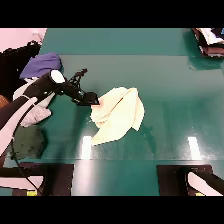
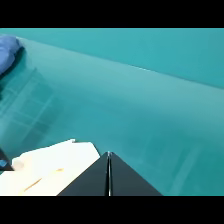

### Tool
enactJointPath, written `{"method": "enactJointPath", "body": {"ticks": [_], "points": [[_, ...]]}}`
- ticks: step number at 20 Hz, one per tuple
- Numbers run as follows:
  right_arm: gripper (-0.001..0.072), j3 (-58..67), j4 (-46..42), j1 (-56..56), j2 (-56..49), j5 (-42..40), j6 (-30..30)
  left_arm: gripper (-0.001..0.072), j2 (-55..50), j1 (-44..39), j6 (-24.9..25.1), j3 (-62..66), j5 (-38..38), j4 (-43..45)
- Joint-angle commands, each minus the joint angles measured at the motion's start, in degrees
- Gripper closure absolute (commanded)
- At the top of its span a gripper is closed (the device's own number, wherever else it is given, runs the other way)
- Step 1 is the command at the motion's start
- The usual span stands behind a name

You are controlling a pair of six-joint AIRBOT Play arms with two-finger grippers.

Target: Fold the shirts.

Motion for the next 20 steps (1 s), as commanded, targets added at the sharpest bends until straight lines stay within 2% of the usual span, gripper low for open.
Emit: {"method": "enactJointPath", "body": {"ticks": [1,2,3,4,5,10,11,12,13,16,18,20], "points": [[0.0695,0.0,-0.42,-0.02,-0.24,2.67,0.04,0.0087,-2.89,0.61,3.74,-1.38,3.67,-8.17],[0.0695,0.0,-0.42,-0.02,-0.7,4.02,0.04,0.0313,-2.86,0.61,3.74,-1.25,4.39,-8.22],[0.0695,-0.07,-0.39,-0.02,-1.33,5.99,0.11,0.0499,-2.86,0.61,3.74,-1.2,4.85,-8.28],[0.0695,-0.96,-0.39,-0.02,-1.97,7.91,0.85,0.065,-2.8,0.63,3.74,-1.18,5.07,-8.31],[0.0695,-3.17,-0.42,-0.02,-2.27,9.09,1.73,0.0685,-2.6,0.74,3.74,-1.03,5.05,-8.26],[0.0694,-26.71,-5.16,0.39,-1.95,7.43,4.28,0.0686,-0.5,0.74,3.72,6.67,3.43,-1.92],[0.0624,-33.27,-4.61,0.96,-2.29,5.18,4.28,0.0686,-0.17,0.74,3.72,8.5,3.06,-1.33],[0.0342,-39.04,-3.48,1.75,-3.15,2.93,4.26,0.0686,-0.17,0.74,3.72,10.29,2.32,-1.33],[0.0233,-44.61,-1.27,3.15,-4.83,0.57,4.24,0.0685,-0.17,0.72,3.72,11.58,2.23,-1.36],[0.0275,-53.92,4.72,9.07,-10.99,-9.44,3.1,0.0686,-0.2,0.74,3.72,12.55,2.12,-1.18],[0.0275,-55.25,9.6,13.2,-14.71,-15.67,2.01,0.0686,-0.2,0.74,3.72,12.55,1.88,-0.76],[0.0274,-53.46,10.84,16.9,-18.16,-18.64,1.7,0.0686,-0.2,0.74,3.72,12.55,1.95,-0.76]]}}
